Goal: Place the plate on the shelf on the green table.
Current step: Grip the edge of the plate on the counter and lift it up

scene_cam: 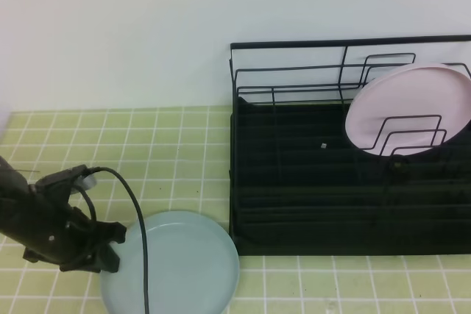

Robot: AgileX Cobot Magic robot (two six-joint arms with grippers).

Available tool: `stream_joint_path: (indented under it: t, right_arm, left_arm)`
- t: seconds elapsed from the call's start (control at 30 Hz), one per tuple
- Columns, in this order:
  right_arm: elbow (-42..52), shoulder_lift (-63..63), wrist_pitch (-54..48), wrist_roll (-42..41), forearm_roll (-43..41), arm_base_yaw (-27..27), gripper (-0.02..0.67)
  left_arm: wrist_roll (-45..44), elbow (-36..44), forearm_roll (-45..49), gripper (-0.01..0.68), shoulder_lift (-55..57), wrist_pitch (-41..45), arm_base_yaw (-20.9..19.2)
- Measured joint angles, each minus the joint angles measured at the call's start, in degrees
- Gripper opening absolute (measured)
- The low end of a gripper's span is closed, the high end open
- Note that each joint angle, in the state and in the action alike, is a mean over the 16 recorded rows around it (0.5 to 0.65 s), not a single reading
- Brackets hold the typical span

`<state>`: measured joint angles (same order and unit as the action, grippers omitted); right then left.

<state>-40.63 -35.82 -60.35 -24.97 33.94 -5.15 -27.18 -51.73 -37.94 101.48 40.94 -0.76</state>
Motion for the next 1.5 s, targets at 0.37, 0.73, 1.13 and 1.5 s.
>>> stream_joint_path:
  t: [0.37, 0.73, 1.13, 1.5]
  right_arm:
    - [0.00, 0.00, -0.13, -0.11, -0.39, 0.00, -0.003]
    - [0.00, 0.00, -0.04, -0.36, -0.65, 0.00, -0.003]
    - [0.00, 0.00, 3.02, -0.88, 6.33, 0.00, -0.002]
    - [0.00, -0.95, 9.12, -5.14, 21.93, 0.00, 0.071]
  left_arm:
    - [1.03, -1.30, 1.38, 0.001, -4.61, 0.41, 0.00]
    - [5.54, -6.49, 5.36, 0.000, -18.95, 2.23, 0.00]
    - [9.20, -11.38, 5.69, 0.000, -34.14, 7.54, 2.20]
    - [12.54, -11.56, 3.22, 0.000, -38.88, 7.31, 15.80]
